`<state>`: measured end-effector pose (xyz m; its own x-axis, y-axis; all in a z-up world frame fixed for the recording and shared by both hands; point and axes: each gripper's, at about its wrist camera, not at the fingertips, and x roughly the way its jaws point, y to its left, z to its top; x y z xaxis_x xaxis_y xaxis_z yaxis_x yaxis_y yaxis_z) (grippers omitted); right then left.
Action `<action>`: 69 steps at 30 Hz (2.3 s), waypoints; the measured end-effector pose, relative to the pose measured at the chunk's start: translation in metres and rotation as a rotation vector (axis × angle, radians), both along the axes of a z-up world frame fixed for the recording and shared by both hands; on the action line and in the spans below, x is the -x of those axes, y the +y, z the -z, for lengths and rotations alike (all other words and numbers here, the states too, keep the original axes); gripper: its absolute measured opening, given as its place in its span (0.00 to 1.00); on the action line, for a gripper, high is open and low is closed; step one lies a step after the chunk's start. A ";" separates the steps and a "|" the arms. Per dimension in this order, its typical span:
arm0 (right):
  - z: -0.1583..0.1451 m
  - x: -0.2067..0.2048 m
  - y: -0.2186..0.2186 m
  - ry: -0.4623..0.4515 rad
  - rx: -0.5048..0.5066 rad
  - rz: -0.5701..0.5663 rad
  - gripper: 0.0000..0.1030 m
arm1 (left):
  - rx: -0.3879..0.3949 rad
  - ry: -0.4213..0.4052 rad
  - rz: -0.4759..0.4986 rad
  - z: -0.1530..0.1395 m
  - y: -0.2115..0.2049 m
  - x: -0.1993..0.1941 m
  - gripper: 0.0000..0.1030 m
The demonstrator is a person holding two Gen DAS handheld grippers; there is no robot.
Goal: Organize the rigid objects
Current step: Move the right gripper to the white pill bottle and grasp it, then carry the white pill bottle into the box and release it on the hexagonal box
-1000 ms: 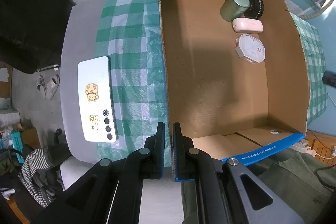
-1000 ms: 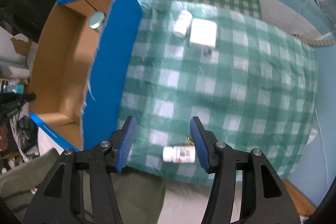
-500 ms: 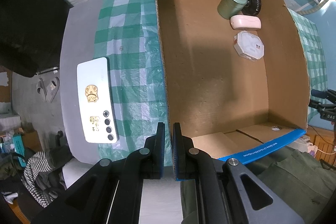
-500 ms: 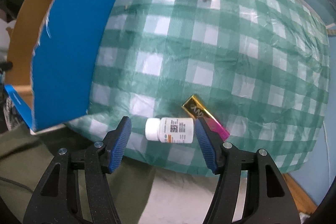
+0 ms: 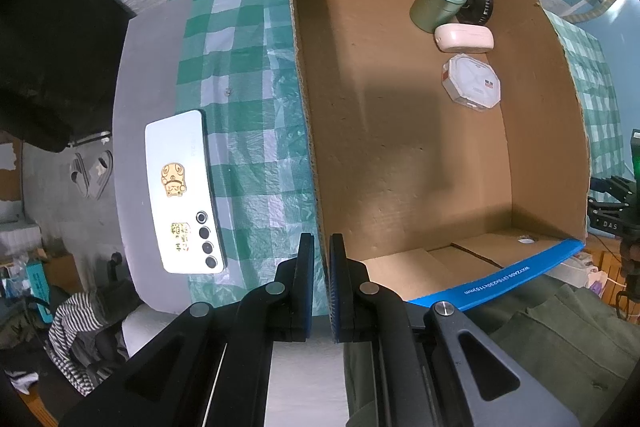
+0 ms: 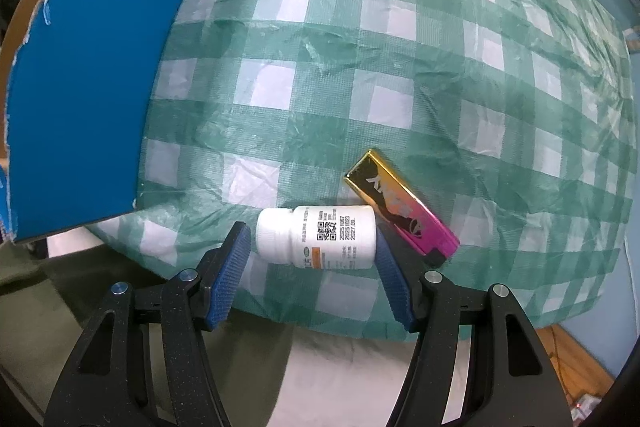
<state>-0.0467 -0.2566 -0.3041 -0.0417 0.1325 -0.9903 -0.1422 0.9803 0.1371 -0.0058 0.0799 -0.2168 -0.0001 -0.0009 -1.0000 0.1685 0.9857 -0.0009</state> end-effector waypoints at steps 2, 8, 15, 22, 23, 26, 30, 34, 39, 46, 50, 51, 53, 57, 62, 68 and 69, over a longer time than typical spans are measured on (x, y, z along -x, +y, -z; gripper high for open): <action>0.002 -0.001 0.002 -0.002 0.000 0.001 0.62 | 0.001 -0.001 0.000 0.000 0.000 0.000 0.07; 0.006 -0.004 0.003 -0.003 0.003 0.015 0.60 | 0.002 -0.003 0.004 -0.001 0.000 0.000 0.07; 0.011 -0.003 0.006 -0.003 0.006 0.022 0.60 | 0.005 -0.004 0.006 -0.001 -0.001 -0.001 0.07; 0.014 -0.002 0.001 0.000 0.008 0.019 0.60 | 0.003 -0.004 0.009 0.000 0.000 -0.002 0.07; 0.015 -0.002 0.003 -0.002 0.015 0.011 0.60 | 0.004 -0.003 0.008 0.000 0.000 -0.002 0.07; 0.016 -0.001 0.010 -0.005 0.027 -0.004 0.59 | 0.003 -0.003 0.007 0.000 -0.001 -0.002 0.07; 0.012 -0.001 0.010 -0.012 0.022 0.006 0.56 | 0.004 -0.003 0.005 0.000 0.000 -0.002 0.07; 0.001 -0.007 0.008 -0.010 0.031 0.007 0.56 | 0.005 -0.004 0.005 0.000 0.000 -0.002 0.07; -0.017 -0.020 0.009 -0.026 0.029 -0.003 0.56 | 0.006 -0.001 0.001 0.001 0.000 -0.001 0.07; -0.038 -0.038 0.016 -0.063 0.014 -0.021 0.56 | 0.007 0.000 -0.005 0.002 0.000 -0.001 0.07; -0.052 -0.051 0.023 -0.073 -0.006 -0.024 0.56 | 0.007 0.000 -0.011 0.002 0.001 0.000 0.07; -0.056 -0.055 0.025 -0.077 -0.011 -0.026 0.56 | 0.006 0.000 -0.011 0.002 0.002 0.000 0.07; -0.062 -0.060 0.029 -0.083 -0.018 -0.032 0.56 | 0.011 0.002 -0.014 0.002 0.002 0.000 0.07; -0.077 -0.072 0.040 -0.103 -0.023 -0.054 0.56 | 0.011 0.002 -0.016 0.002 0.003 0.000 0.07; -0.097 -0.084 0.051 -0.132 -0.038 -0.071 0.56 | 0.015 0.003 -0.019 0.001 0.004 -0.001 0.07; -0.117 -0.100 0.067 -0.169 -0.060 -0.107 0.56 | 0.017 0.004 -0.018 0.001 0.004 -0.003 0.07; -0.121 -0.103 0.071 -0.178 -0.062 -0.116 0.56 | 0.016 0.004 -0.018 0.001 0.004 -0.003 0.07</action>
<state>0.0567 -0.1854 -0.1831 0.1150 0.1981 -0.9734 -0.2807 0.9465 0.1594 -0.0028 0.0840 -0.2181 -0.0036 -0.0173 -0.9998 0.1509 0.9884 -0.0177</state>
